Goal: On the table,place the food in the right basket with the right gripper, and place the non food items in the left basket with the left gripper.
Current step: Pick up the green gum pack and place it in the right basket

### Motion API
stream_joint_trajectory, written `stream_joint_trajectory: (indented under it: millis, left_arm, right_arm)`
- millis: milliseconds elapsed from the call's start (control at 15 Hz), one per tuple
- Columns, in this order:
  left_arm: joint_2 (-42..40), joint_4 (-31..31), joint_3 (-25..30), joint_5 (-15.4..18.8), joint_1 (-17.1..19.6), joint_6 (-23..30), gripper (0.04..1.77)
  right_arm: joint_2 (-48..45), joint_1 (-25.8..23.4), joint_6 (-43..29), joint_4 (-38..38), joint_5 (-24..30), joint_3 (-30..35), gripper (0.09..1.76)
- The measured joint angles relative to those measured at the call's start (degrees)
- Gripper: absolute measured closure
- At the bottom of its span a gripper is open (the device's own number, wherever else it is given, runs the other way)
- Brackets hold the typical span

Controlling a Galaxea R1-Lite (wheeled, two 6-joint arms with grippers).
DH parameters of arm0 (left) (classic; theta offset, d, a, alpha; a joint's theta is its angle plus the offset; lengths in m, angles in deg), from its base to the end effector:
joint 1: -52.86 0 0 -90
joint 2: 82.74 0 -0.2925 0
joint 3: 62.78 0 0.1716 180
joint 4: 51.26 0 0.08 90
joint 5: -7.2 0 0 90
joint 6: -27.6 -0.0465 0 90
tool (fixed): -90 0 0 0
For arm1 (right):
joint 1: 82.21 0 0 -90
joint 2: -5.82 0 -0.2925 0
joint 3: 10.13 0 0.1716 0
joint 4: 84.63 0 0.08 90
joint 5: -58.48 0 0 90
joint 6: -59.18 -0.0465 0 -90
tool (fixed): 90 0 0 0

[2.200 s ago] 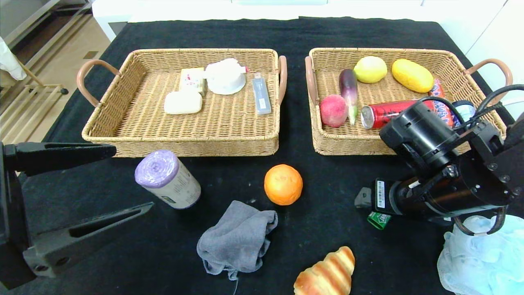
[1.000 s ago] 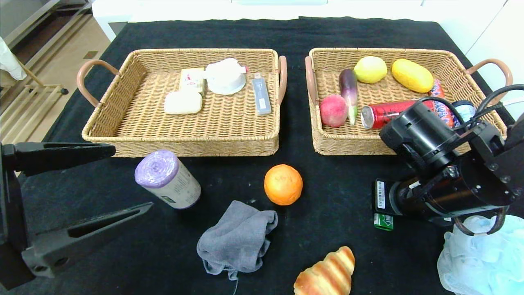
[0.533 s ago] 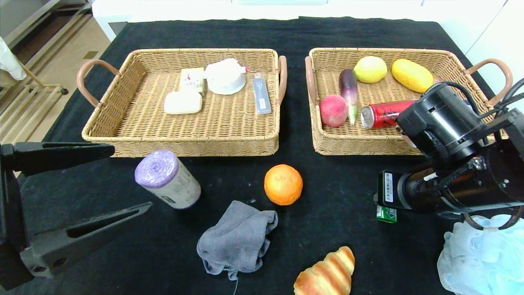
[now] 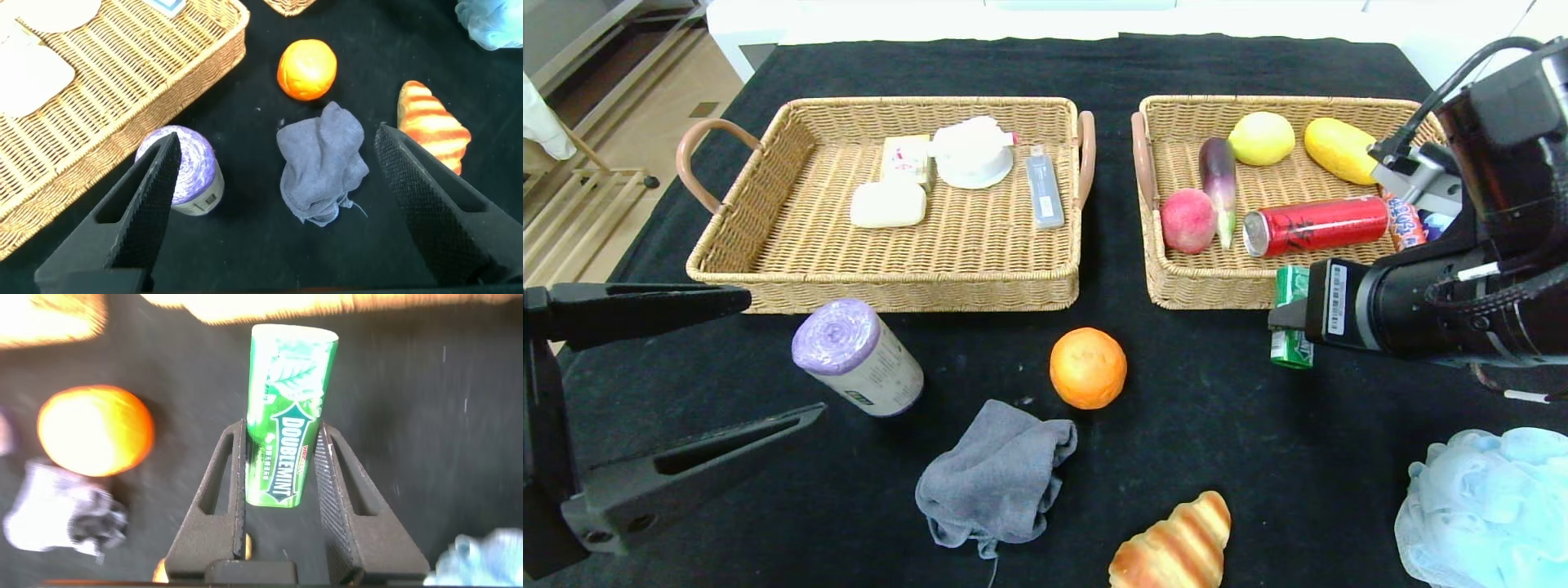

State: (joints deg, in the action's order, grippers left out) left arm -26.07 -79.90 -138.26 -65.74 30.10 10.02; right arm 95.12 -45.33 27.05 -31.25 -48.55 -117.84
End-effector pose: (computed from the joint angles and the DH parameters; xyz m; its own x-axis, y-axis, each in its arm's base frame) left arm 0.1094 -0.0607 0.2785 0.7551 -0.6349 -0.1632 0.6542 0.7138 0.2499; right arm 0.2171 0.1459 0.2753 0.8025 0.2360 -0.5480 -0.0795 0.9526 0.2937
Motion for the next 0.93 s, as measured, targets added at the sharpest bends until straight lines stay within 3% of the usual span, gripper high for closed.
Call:
stream_joint_trajectory:
  millis: [533, 733, 933]
  left_arm:
    - [-0.01, 0.0, 0.0, 0.04, 0.0, 0.0, 0.09]
    - [-0.04, 0.06, 0.0, 0.04, 0.0, 0.0, 0.09]
    - [-0.04, 0.09, 0.0, 0.06, 0.0, 0.0, 0.09]
  right_arm:
    - [-1.56, -4.69, 6.58, -2.12, 0.0, -4.4, 1.26]
    - [-0.85, -8.63, 9.65, -3.15, -0.02, -6.08, 1.26]
    - [0.72, -13.87, 14.17, -9.09, 0.06, -6.14, 1.26]
